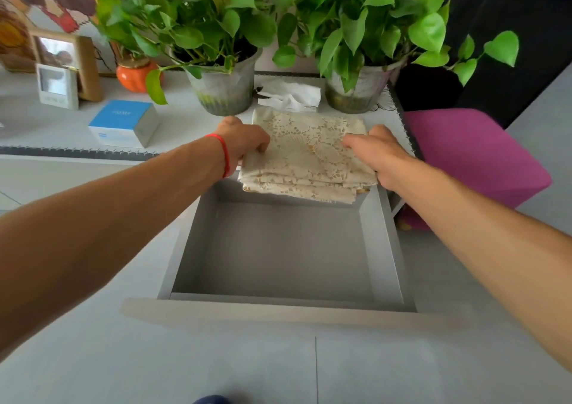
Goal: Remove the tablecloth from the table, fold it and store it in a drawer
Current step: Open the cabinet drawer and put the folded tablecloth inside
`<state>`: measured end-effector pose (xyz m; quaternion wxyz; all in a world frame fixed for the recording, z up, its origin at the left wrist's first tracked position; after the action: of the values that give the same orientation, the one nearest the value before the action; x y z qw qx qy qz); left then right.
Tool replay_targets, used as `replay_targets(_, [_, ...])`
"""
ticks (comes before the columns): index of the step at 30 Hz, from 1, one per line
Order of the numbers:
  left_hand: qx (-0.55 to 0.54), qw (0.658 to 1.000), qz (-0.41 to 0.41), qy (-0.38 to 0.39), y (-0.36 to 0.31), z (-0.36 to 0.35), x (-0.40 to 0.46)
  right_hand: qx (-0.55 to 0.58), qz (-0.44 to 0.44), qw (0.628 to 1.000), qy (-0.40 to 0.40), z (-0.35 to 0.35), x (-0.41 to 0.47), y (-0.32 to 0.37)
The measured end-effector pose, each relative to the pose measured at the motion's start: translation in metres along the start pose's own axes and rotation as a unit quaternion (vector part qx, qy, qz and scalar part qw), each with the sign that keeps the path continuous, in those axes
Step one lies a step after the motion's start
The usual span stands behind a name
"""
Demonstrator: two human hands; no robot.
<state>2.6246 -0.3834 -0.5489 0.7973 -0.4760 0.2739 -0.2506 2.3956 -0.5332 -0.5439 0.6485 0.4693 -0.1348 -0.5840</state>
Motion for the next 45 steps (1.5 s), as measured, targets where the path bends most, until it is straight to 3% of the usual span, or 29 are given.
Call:
replay_targets(3, [-0.015,1.000,0.000,-0.019,0.017,0.004,-0.025,-0.024,0.024,0.999,0.011,-0.007,-0.019,-0.009])
replay_targets(8, [0.057,0.994,-0.083,-0.048,0.072,0.010,-0.077,-0.026,0.142,0.990,-0.008,-0.030,-0.066,-0.043])
replay_targets(10, [0.086,0.995,-0.039,-0.013,0.103,0.003,-0.095,-0.005,0.108,0.993,0.048,-0.047,-0.077,-0.074])
replay_targets(14, [0.068,0.983,0.125,0.116,0.148,-0.022,-0.098,0.000,-0.079,0.986,0.149,-0.076,-0.064,-0.134])
replay_targets(24, [0.121,0.974,0.110,0.155,0.174,-0.037,-0.066,-0.078,-0.093,0.983,0.137,-0.080,-0.032,-0.155])
replay_targets(26, [0.209,0.962,0.074,0.159,0.168,-0.031,-0.066,-0.144,-0.039,0.979,0.135,-0.078,-0.036,-0.148])
replay_targets(28, [0.370,0.919,-0.026,0.136,0.144,-0.025,-0.072,-0.271,0.043,0.955,0.117,-0.078,-0.042,-0.137])
replay_targets(30, [0.378,0.906,-0.125,0.143,0.114,-0.032,-0.087,-0.302,0.138,0.937,0.107,-0.081,-0.053,-0.122])
replay_targets(32, [0.288,0.907,-0.180,0.250,0.095,-0.048,-0.108,-0.245,0.234,0.926,0.165,-0.090,-0.075,-0.098])
replay_targets(33, [0.257,0.886,-0.184,0.340,0.090,-0.059,-0.123,-0.240,0.268,0.909,0.210,-0.097,-0.086,-0.089])
replay_targets(35, [0.234,0.818,-0.133,0.509,0.094,-0.072,-0.154,-0.274,0.291,0.871,0.284,-0.107,-0.105,-0.082])
replay_targets(37, [0.267,0.760,-0.098,0.584,0.102,-0.072,-0.172,-0.330,0.277,0.837,0.338,-0.110,-0.113,-0.084])
replay_targets(40, [0.333,0.747,-0.222,0.530,0.089,-0.071,-0.169,-0.355,0.293,0.821,0.337,-0.102,-0.114,-0.079])
replay_targets(43, [0.412,0.704,-0.435,0.381,0.058,-0.067,-0.167,-0.276,0.397,0.854,0.191,-0.074,-0.108,-0.050])
replay_targets(45, [0.426,0.692,-0.517,0.268,0.046,-0.057,-0.165,-0.233,0.464,0.848,0.109,-0.055,-0.110,-0.035])
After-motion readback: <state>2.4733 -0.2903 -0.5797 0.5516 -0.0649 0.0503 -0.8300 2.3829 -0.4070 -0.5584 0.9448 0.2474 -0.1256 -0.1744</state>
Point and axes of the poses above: each hand's wrist, its own x-axis towards the middle knuckle, its own z-axis out of the back of the hand, y = z × x, the point moved 7 cm from there along x, towards the middle knuckle, and after that the axes turned 9 degrees about -z, right-handed, at the moved point
